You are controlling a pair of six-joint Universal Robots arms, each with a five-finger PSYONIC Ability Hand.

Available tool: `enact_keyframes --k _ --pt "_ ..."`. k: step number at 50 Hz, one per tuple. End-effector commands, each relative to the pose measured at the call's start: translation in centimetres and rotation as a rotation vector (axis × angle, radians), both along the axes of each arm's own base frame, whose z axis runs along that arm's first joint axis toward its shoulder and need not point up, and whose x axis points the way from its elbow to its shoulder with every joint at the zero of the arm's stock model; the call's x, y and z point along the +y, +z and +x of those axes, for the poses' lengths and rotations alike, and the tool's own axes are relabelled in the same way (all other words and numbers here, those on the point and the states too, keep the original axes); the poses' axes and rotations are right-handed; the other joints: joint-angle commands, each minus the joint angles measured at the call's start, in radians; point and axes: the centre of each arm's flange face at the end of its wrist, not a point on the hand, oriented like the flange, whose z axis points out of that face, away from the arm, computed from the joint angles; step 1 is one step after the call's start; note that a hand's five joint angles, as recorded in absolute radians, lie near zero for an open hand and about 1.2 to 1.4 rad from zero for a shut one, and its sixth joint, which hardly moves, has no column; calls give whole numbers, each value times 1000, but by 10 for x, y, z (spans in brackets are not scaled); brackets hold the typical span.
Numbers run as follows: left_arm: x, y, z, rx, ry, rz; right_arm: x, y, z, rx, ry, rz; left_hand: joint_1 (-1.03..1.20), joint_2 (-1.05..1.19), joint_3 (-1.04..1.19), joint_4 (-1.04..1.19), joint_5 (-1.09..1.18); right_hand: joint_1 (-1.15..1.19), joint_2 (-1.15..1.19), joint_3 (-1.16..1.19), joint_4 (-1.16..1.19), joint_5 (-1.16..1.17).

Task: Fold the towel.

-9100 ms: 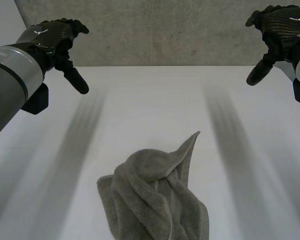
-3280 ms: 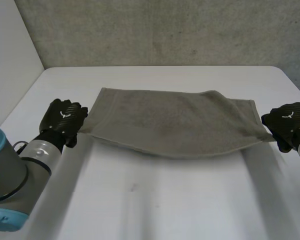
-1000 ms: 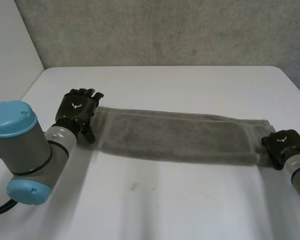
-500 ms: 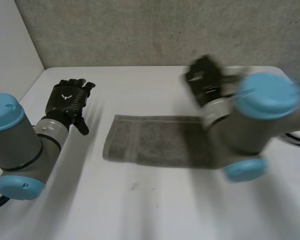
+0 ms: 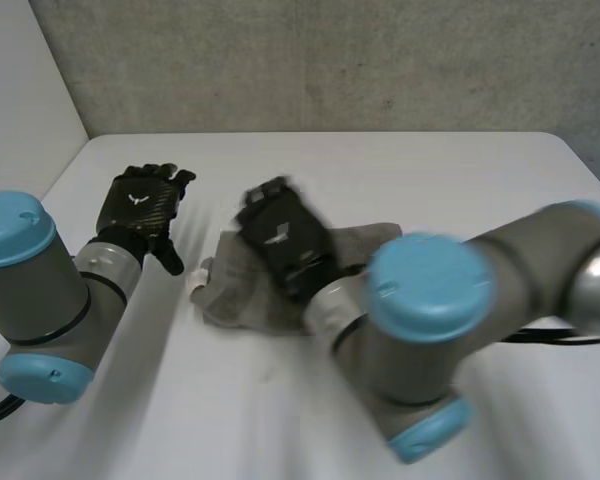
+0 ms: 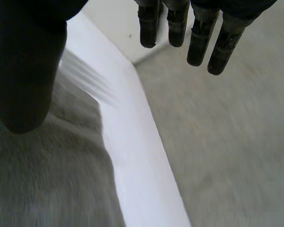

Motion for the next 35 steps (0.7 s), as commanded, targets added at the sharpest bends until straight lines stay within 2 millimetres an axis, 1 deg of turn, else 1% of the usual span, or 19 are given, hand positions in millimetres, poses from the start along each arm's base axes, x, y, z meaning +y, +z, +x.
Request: enact_keyframes --k 1,2,3,5,6,8,11,14,15,16,17,18,20,22,25,27,31,33,35 --pt "12 4 -12 5 -42 -9 -23 0 -64 -107 -157 242 0 8 10 9 -29 -56 -68 -64 -85 -60" --pt "15 4 -15 5 -52 -9 -27 -9 -74 -96 -177 295 0 8 10 9 -29 -56 -68 -64 -85 -60" --pt "15 4 -15 5 -52 -9 -27 -9 -74 -96 -178 295 0 8 10 9 -29 -56 -68 -64 -85 -60" --pt "20 3 -21 4 -71 -7 -39 -28 -94 -72 -232 371 0 8 10 9 -29 -44 -56 -52 -73 -48" --pt "20 3 -21 4 -71 -7 -39 -28 -94 -71 -233 371 0 8 10 9 -29 -43 -55 -51 -72 -47" --pt "21 1 -22 2 -74 -2 -47 -52 -107 -38 -278 429 0 8 10 9 -29 179 168 171 151 175" --pt "23 0 -23 0 -82 2 -51 -63 -110 -22 -298 453 0 8 10 9 -29 274 263 266 246 270" --pt "24 0 -24 0 -85 3 -61 -86 -118 -4 -339 501 0 8 10 9 -29 701 689 693 672 697" --pt "25 0 -24 0 -86 3 -61 -86 -118 -4 -339 501 0 8 10 9 -29 703 691 695 674 698" --pt "25 0 -25 0 -88 3 -64 -89 -120 1 -352 497 0 8 10 9 -29 996 985 989 968 992" --pt "25 0 -25 0 -88 3 -64 -89 -120 1 -352 497 0 8 10 9 -29 999 988 992 971 995" --pt "26 -1 -24 -2 -88 6 -67 -89 -122 -2 -367 489 0 8 10 9 -29 1164 1152 1156 1135 1160" --pt "26 -1 -24 -2 -88 6 -69 -85 -127 -2 -392 475 0 8 10 9 -29 1165 1154 1158 1137 1161" --pt "27 0 -24 -1 -88 5 -69 -67 -137 8 -458 407 0 8 10 9 -29 1165 1154 1158 1137 1161" --pt "27 0 -24 -1 -88 3 -66 -56 -140 30 -480 357 0 8 10 9 -29 1165 1154 1158 1137 1161" --pt "28 4 -25 4 -89 -4 -61 -42 -146 128 -496 254 0 8 10 9 -29 1165 1154 1158 1137 1161" --pt "31 18 -27 20 -98 -41 -64 -32 -145 283 -463 114 0 8 10 9 -29 1165 1154 1158 1137 1161" --pt "31 25 -28 28 -101 -61 -69 -24 -140 326 -451 33 0 8 10 9 -29 1165 1154 1158 1137 1161" --pt "31 36 -30 46 -104 -90 -63 -7 -104 305 -360 -97 0 8 10 9 -29 1165 1154 1158 1137 1161"
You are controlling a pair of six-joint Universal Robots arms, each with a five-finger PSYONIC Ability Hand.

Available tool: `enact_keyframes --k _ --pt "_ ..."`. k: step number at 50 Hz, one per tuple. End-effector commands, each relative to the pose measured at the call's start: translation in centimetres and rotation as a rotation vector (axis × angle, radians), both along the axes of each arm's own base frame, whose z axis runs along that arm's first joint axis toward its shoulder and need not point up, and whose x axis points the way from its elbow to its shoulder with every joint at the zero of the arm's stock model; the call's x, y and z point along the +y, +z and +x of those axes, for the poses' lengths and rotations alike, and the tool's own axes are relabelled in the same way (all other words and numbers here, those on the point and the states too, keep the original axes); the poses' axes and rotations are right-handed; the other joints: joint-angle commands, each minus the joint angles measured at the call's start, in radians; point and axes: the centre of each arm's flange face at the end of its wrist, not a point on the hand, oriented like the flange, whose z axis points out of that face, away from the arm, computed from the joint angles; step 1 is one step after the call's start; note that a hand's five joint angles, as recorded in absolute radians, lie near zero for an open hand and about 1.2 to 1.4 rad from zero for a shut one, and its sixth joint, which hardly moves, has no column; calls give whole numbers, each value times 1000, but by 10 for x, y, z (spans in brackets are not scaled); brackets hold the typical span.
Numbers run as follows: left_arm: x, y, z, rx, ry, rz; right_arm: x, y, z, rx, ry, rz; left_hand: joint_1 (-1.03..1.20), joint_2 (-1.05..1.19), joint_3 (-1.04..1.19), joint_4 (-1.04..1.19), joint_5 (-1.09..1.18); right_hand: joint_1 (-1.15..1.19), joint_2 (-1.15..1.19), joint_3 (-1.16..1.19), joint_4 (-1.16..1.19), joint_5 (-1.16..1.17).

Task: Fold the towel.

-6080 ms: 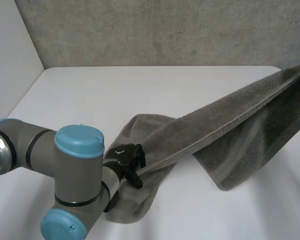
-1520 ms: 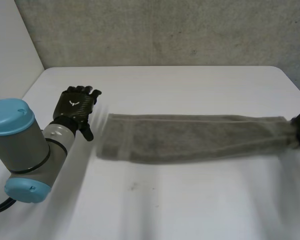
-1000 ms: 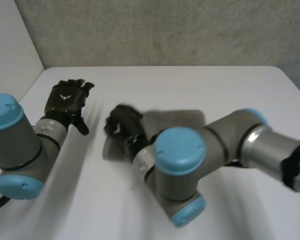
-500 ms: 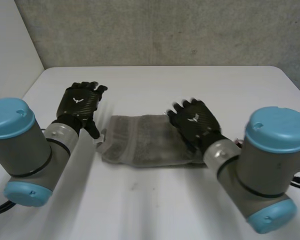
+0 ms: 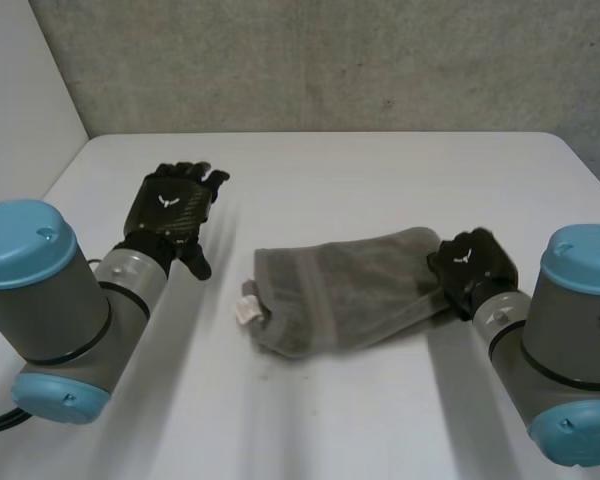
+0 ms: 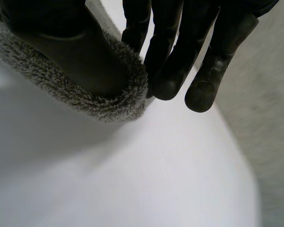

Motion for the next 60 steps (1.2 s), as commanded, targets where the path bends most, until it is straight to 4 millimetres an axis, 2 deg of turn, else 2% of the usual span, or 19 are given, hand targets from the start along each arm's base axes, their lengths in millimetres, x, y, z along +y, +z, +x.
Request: enact_keyframes --k 1,3,6,9,11,14,18,19,20,21,22,30,34,38,40,48,52,56,60 --pt "2 25 -4 36 -10 -64 2 33 40 166 154 -244 0 8 10 9 -29 109 124 62 59 74" --pt "0 35 -4 69 -9 -82 24 34 85 101 295 -308 0 8 10 9 -29 109 124 62 59 74" --pt "-1 40 -4 91 -7 -86 54 26 120 59 462 -337 0 8 10 9 -29 109 124 62 59 74" --pt "-3 48 -2 142 1 -87 73 19 135 38 567 -334 0 8 10 9 -29 109 124 62 59 74" --pt "-6 51 0 190 11 -74 110 -1 154 24 750 -292 0 8 10 9 -29 109 124 62 59 74" --pt "-7 54 -1 232 12 -62 123 -26 153 71 789 -204 0 8 10 9 -29 109 124 62 59 74" --pt "-6 54 -3 256 3 -47 117 -28 145 107 689 -155 0 8 10 9 -29 40 54 -7 -10 5" --pt "-6 51 -4 262 1 -33 112 -22 140 92 633 -147 0 8 10 9 -29 -457 -443 -504 -507 -492" --pt "-6 51 -4 262 1 -33 112 -22 140 92 633 -147 0 8 10 9 -29 -462 -448 -509 -512 -497" --pt "-5 49 -5 266 -1 -21 108 -11 136 38 588 -139 0 8 10 9 -29 -1026 -1012 -1073 -1076 -1061" --pt "-5 47 -6 268 -2 -11 104 2 131 -46 557 -112 0 8 10 9 -29 -1113 -1098 -1159 -1162 -1148" --pt "3 41 -23 298 -50 31 49 75 77 -527 325 4 7 15 16 16 -23 -1113 -1098 -1159 -1162 -1148" --pt "5 30 -31 295 -62 72 28 74 59 -612 235 89 9 18 19 18 -20 -1113 -1098 -1159 -1162 -1148" --pt "13 12 -42 276 -80 138 13 48 50 -604 165 255 9 18 19 18 -20 -1113 -1098 -1159 -1162 -1148" --pt "28 -21 -56 216 -104 239 8 34 51 -588 143 309 9 18 19 18 -20 -1113 -1098 -1159 -1162 -1148" --pt "37 -75 -52 94 -29 368 1 -23 64 -518 113 446 7 15 16 16 -23 -1113 -1098 -1159 -1162 -1148" --pt "36 -75 -52 89 -21 372 3 -31 71 -505 126 464 7 15 16 16 -23 -1113 -1098 -1159 -1162 -1148" --pt "35 -49 -53 119 -27 330 3 -15 73 -522 142 431 0 8 10 9 -29 -1113 -1098 -1159 -1162 -1148" --pt "36 -14 -51 164 -35 266 5 45 67 -587 182 291 0 8 10 9 -29 -1113 -1098 -1159 -1162 -1148"
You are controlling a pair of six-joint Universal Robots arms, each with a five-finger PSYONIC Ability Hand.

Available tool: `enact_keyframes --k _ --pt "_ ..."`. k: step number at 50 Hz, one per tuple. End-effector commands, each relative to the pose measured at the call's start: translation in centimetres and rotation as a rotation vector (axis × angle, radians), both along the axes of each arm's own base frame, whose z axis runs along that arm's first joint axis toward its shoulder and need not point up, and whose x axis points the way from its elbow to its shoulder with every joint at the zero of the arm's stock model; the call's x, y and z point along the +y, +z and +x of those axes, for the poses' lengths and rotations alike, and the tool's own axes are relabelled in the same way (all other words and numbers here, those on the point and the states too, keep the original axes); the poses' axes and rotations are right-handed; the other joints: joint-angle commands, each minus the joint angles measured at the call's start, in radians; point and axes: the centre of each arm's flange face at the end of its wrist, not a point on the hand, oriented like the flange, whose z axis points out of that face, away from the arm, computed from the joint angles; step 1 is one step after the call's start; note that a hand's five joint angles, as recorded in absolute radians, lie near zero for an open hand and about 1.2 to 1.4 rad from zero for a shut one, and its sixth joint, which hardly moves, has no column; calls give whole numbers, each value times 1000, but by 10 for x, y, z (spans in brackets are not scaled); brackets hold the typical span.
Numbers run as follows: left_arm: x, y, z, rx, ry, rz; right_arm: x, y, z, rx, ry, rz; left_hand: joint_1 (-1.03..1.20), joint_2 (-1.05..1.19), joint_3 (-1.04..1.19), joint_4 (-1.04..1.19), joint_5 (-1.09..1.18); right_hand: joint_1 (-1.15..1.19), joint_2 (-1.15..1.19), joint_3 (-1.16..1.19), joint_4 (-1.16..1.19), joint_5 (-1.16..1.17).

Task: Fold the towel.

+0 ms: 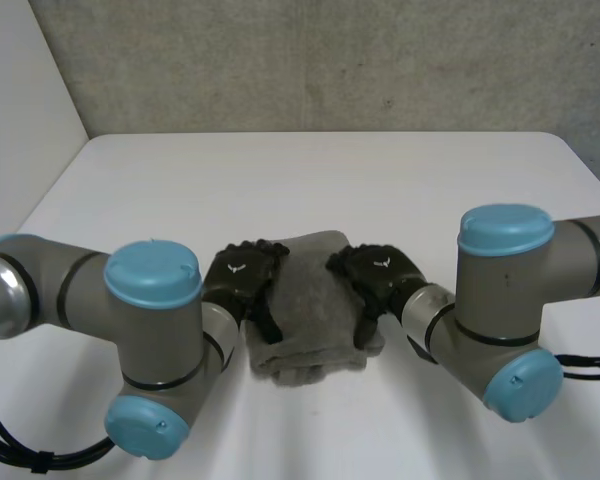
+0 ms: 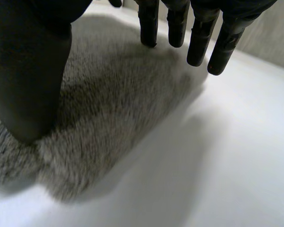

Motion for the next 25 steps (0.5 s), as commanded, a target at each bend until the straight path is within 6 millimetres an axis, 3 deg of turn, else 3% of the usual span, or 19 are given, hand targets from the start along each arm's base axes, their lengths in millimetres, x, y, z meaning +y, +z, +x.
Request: enact_keyframes --k 1,2,3,4,5,6,7,8,9,10,11,13,17,25 --pt "0 70 3 94 5 -129 4 86 -8 -113 -19 -199 0 8 10 9 -29 -55 -69 -64 -85 -60" --pt "0 91 3 126 9 -167 4 86 -8 -113 -19 -199 0 8 10 9 -29 -55 -69 -64 -85 -60" --pt "0 91 3 126 9 -167 5 110 -11 -143 -42 -255 0 8 10 9 -29 -55 -69 -64 -85 -60" --pt "0 112 6 155 15 -205 5 110 -12 -143 -42 -256 0 8 10 9 -29 -55 -69 -64 -85 -60" --pt "0 112 6 155 15 -205 3 133 -20 -166 -101 -310 0 8 10 9 -29 -55 -69 -64 -85 -60" --pt "2 135 11 182 24 -242 -1 154 -34 -170 -189 -366 0 8 10 9 -29 -55 -69 -64 -85 -60" --pt "2 158 18 205 39 -278 -2 154 -34 -170 -189 -367 0 8 10 9 -29 -55 -69 -64 -85 -60" --pt "2 158 18 205 39 -279 -4 172 -47 -173 -269 -407 0 8 10 9 -29 -55 -69 -64 -85 -60" --pt "-1 179 28 221 68 -312 -3 188 -58 -174 -334 -435 0 8 10 9 -29 -55 -69 -64 -85 -60" --pt "-6 196 41 229 102 -333 -3 188 -59 -174 -335 -435 1 9 10 10 -29 -55 -69 -64 -85 -60" --pt "-6 196 41 229 103 -333 0 202 -66 -178 -375 -456 1 9 10 10 -29 -55 -69 -64 -85 -60" --pt "-10 216 62 215 159 -332 1 212 -73 -175 -402 -464 1 9 10 10 -29 -55 -69 -64 -85 -60" --pt "-8 224 72 193 182 -303 -3 216 -89 -130 -444 -418 4 12 13 13 -26 -55 -69 -64 -85 -60" --pt "0 216 76 144 175 -224 -2 216 -92 -118 -435 -398 0 8 10 9 -29 -55 -69 -64 -85 -60"
